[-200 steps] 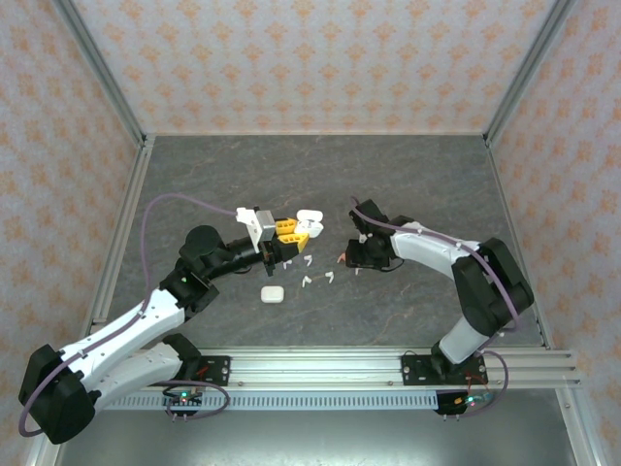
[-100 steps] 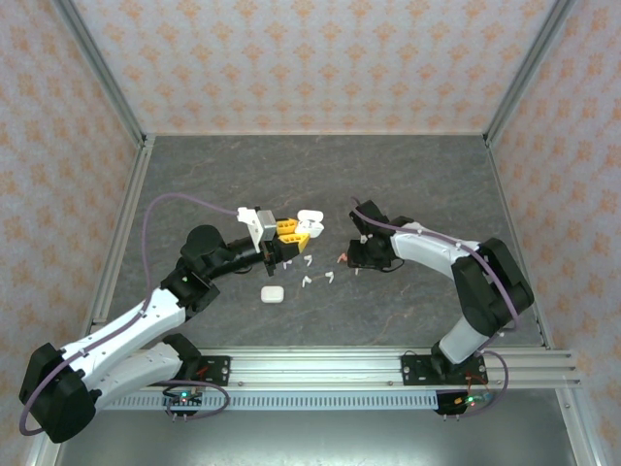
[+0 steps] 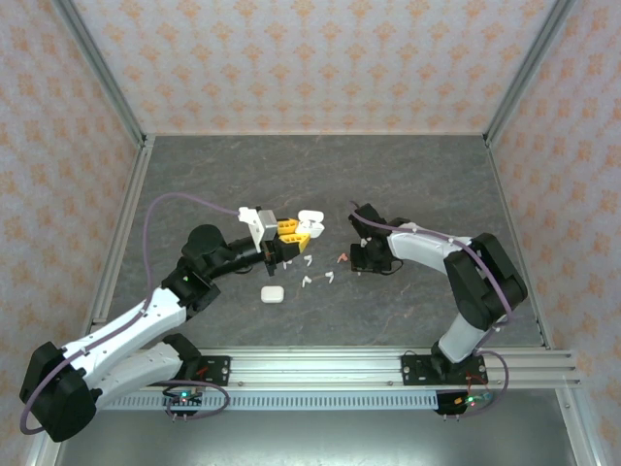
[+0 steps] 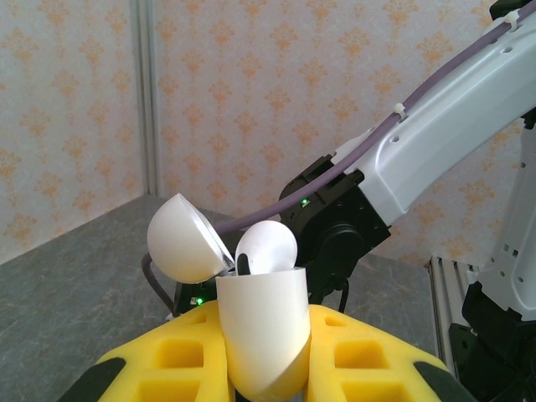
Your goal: Insert wireless bluetooth earbuds into charging case
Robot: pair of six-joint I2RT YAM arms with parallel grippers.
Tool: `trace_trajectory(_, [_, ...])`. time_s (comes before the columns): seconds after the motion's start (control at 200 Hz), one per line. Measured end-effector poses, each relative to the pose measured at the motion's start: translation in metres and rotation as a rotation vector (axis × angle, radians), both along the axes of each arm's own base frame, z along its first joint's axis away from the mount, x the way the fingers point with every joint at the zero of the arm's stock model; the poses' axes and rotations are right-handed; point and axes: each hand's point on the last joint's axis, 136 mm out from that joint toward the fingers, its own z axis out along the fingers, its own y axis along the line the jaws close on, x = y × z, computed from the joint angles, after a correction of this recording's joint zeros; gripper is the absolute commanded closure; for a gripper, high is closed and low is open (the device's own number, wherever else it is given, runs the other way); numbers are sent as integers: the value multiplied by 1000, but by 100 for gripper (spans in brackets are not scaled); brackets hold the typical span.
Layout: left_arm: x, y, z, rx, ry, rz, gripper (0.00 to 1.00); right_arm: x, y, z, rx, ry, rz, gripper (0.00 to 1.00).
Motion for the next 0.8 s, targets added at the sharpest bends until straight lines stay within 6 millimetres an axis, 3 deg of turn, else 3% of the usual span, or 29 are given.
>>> trace_trajectory(0.29, [2,-1,-3,6,8,0,100,2,0,2,2,-11,0,82])
trace_trajectory(0.425, [3,-2,-6,10,18,0,100,4,-2,19,7,-56,7,83])
trace_trajectory(0.55, [7,-5,-10,8,41,-1,100,10,0,58,58,-172,17,84])
trace_trajectory(0.801, [23,-11,-11,-34,73,24,100,15,4,164,230,-482,49,84])
